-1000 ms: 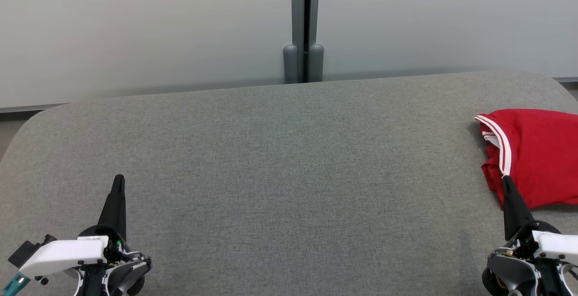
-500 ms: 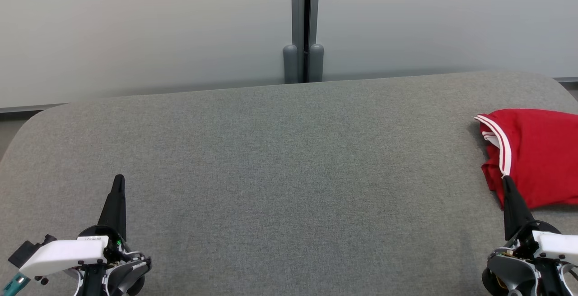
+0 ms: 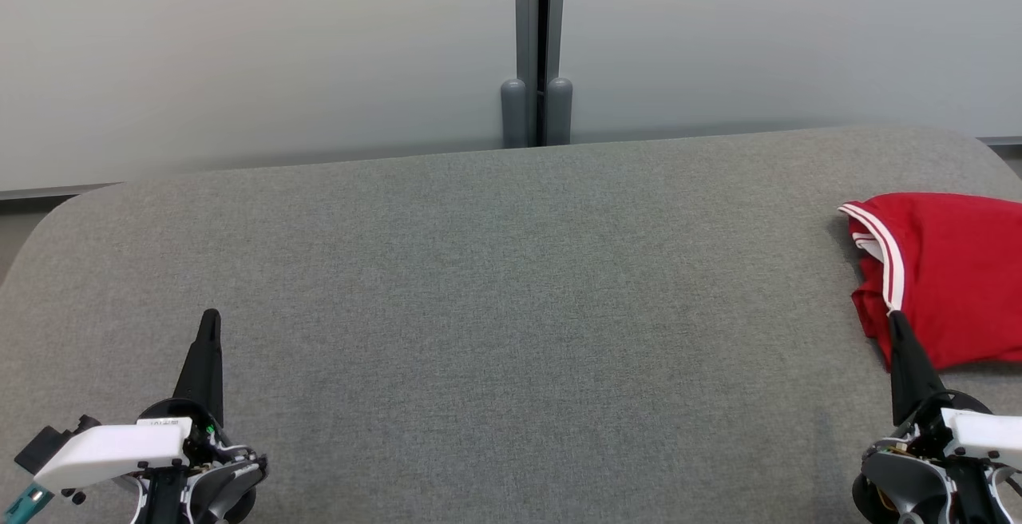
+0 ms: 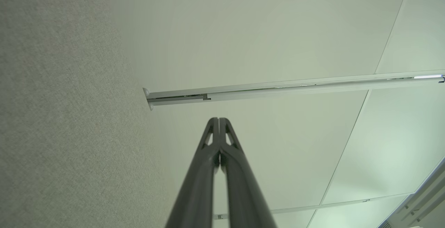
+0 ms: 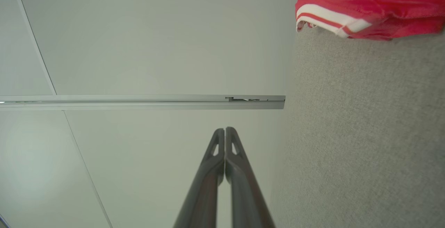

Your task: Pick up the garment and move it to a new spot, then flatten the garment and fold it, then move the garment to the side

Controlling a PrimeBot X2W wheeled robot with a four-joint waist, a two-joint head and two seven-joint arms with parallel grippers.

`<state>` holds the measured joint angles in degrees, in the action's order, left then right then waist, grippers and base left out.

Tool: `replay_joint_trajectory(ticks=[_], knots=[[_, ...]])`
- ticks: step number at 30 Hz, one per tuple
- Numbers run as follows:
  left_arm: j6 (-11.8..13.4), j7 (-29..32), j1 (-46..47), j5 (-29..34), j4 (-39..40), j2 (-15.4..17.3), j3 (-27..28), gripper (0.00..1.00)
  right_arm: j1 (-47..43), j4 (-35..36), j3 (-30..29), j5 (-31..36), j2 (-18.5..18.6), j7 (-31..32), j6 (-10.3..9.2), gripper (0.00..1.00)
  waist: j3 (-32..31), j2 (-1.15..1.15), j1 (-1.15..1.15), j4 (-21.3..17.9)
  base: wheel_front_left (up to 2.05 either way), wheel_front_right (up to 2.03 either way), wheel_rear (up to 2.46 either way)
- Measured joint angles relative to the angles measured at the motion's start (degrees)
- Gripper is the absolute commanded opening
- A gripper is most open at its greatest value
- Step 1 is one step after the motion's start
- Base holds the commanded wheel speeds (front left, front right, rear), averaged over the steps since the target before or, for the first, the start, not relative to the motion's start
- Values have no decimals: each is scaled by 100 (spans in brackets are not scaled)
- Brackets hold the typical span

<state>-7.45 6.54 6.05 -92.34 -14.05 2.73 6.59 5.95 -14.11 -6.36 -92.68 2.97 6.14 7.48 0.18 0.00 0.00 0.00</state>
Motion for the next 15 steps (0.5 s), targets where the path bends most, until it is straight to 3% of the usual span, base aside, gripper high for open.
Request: replay_joint_trajectory(ticks=[15], knots=[[0, 0, 0, -3, 0, 0, 0, 0, 2, 0, -3, 1, -2, 1, 0, 0, 0, 0, 0, 0, 0, 0, 0]])
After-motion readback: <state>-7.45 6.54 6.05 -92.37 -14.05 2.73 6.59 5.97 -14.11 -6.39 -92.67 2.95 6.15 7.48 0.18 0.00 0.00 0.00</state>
